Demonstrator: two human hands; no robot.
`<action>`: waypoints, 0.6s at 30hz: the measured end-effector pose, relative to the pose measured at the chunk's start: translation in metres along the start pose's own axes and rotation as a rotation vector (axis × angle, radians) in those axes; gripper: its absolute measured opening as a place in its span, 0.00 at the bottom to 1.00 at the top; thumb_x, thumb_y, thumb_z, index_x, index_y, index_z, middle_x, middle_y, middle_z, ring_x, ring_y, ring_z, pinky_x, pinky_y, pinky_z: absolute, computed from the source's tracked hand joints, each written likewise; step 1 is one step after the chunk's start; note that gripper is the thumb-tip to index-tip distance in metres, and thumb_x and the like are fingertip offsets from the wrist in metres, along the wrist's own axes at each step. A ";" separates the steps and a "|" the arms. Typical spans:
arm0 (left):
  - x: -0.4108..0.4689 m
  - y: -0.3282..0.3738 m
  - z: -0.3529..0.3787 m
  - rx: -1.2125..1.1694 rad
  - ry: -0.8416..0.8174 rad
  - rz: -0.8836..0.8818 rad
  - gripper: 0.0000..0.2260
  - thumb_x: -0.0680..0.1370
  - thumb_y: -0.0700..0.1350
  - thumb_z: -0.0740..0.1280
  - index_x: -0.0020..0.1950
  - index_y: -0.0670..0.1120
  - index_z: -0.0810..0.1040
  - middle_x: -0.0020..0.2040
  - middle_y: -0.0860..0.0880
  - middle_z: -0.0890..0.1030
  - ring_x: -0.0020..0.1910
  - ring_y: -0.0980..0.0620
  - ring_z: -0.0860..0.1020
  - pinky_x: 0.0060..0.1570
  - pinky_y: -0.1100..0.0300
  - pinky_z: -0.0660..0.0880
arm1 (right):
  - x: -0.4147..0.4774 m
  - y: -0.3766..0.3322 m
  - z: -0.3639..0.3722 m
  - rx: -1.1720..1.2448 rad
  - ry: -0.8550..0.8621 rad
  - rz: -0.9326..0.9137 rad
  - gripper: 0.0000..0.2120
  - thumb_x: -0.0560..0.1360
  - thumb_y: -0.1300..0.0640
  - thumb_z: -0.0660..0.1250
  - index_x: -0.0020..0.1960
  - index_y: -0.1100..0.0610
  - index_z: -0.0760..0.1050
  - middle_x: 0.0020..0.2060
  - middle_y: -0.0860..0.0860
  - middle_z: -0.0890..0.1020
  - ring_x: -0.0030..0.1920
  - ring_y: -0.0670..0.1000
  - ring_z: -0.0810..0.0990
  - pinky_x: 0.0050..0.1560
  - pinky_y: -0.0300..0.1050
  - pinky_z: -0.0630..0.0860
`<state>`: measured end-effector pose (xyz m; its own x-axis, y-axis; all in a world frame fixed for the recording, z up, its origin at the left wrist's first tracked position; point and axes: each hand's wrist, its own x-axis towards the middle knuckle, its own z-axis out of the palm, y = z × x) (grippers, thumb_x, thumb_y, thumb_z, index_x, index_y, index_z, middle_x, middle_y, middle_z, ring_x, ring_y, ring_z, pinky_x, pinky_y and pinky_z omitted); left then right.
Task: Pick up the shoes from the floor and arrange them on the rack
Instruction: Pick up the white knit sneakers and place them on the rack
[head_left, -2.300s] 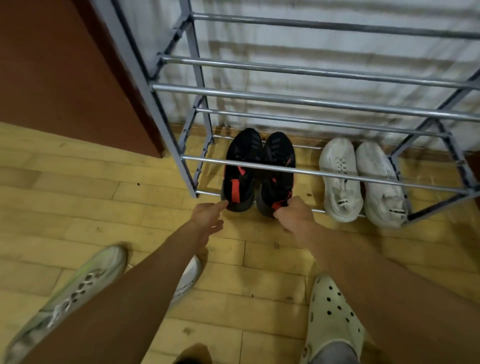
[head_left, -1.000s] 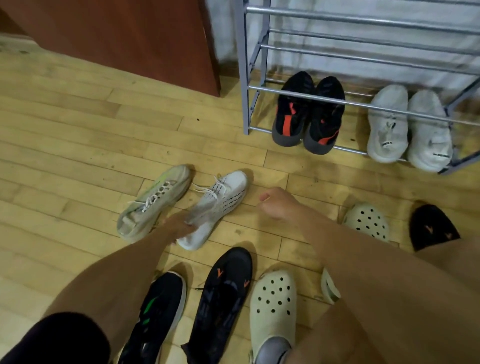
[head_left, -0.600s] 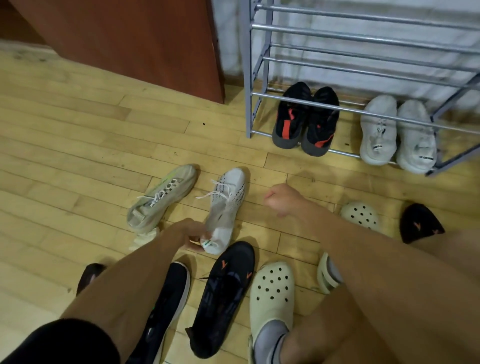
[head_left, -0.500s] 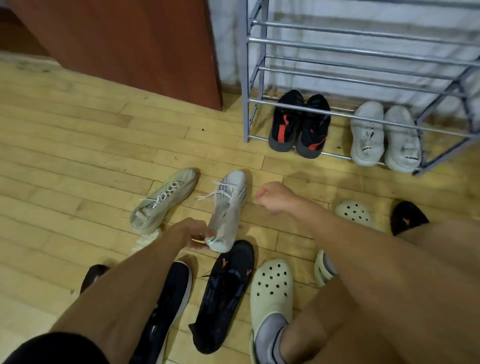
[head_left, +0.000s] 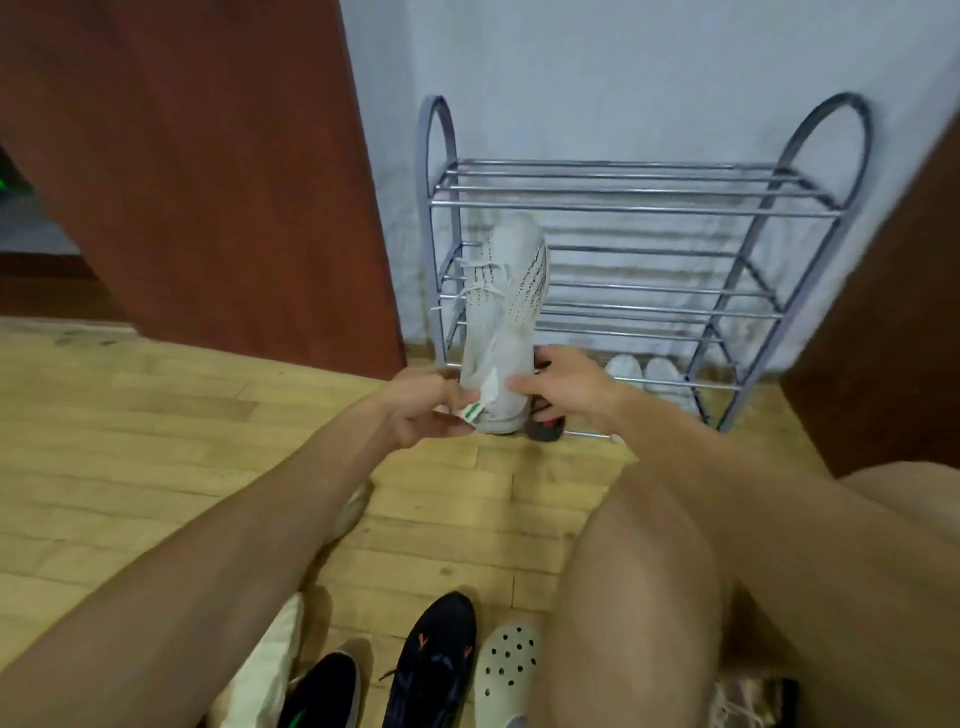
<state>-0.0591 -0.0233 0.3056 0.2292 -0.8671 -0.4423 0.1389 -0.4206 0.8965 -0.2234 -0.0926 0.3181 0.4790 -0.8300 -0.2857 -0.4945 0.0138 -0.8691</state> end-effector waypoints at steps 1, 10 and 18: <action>-0.005 0.015 0.012 0.019 -0.032 0.036 0.09 0.74 0.31 0.67 0.51 0.42 0.77 0.43 0.45 0.81 0.40 0.48 0.79 0.42 0.54 0.80 | -0.005 -0.007 -0.014 0.029 0.040 -0.029 0.19 0.75 0.59 0.70 0.64 0.60 0.74 0.51 0.53 0.82 0.50 0.53 0.82 0.49 0.50 0.82; -0.016 0.085 0.137 0.350 -0.058 0.172 0.16 0.70 0.40 0.75 0.55 0.42 0.75 0.44 0.45 0.82 0.38 0.48 0.79 0.42 0.53 0.80 | -0.059 0.009 -0.141 0.199 0.146 -0.097 0.25 0.70 0.70 0.72 0.66 0.64 0.71 0.47 0.56 0.82 0.43 0.53 0.83 0.38 0.46 0.84; -0.015 0.043 0.260 0.386 -0.139 0.133 0.12 0.70 0.37 0.75 0.51 0.42 0.78 0.44 0.46 0.81 0.39 0.50 0.79 0.42 0.56 0.78 | -0.114 0.104 -0.222 0.260 0.224 -0.035 0.23 0.72 0.67 0.71 0.66 0.61 0.74 0.49 0.56 0.84 0.45 0.52 0.84 0.41 0.45 0.83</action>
<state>-0.3067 -0.0978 0.3567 0.0853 -0.9371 -0.3386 -0.2594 -0.3490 0.9005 -0.4907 -0.1201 0.3497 0.3073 -0.9339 -0.1830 -0.2650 0.1007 -0.9590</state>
